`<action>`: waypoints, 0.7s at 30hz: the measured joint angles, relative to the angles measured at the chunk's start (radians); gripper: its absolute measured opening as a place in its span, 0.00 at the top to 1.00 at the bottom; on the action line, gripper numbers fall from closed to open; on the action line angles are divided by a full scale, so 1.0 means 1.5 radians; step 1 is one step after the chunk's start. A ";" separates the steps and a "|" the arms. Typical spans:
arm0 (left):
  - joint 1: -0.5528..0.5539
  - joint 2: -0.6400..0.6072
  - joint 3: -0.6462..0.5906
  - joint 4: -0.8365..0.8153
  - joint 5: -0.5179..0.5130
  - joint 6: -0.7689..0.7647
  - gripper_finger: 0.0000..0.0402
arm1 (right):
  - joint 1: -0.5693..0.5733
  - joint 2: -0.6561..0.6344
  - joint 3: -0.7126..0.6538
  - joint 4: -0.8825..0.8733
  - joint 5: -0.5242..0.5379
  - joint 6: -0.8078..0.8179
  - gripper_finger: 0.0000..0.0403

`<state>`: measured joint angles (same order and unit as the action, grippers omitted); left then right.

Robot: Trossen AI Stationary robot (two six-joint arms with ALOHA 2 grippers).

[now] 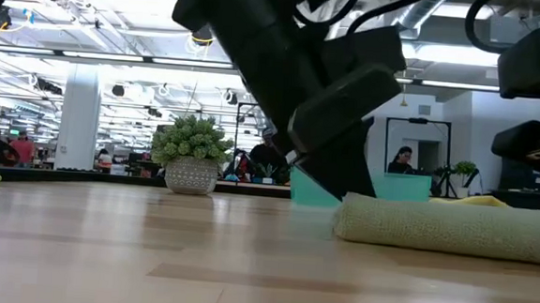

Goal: Roll microfiber towels into tight, uniform cylinder then place into a basket
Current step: Roll the dark green microfiber cloth

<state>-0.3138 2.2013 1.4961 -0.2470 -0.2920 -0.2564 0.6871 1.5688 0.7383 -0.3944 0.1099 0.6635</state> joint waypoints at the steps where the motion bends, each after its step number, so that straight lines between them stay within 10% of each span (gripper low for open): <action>1: 0.000 0.000 -0.002 0.002 0.000 -0.001 1.00 | -0.001 0.000 0.000 0.000 0.000 0.003 0.89; 10: -0.002 0.000 -0.004 0.013 0.002 0.005 1.00 | -0.027 -0.066 -0.002 -0.026 0.002 0.033 0.68; 21: -0.002 0.001 -0.004 0.017 0.011 0.005 1.00 | 0.006 0.010 -0.002 0.209 0.093 -0.090 0.39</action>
<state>-0.3161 2.2028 1.4895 -0.2211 -0.2748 -0.2489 0.6960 1.5837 0.7357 -0.0810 0.2501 0.5284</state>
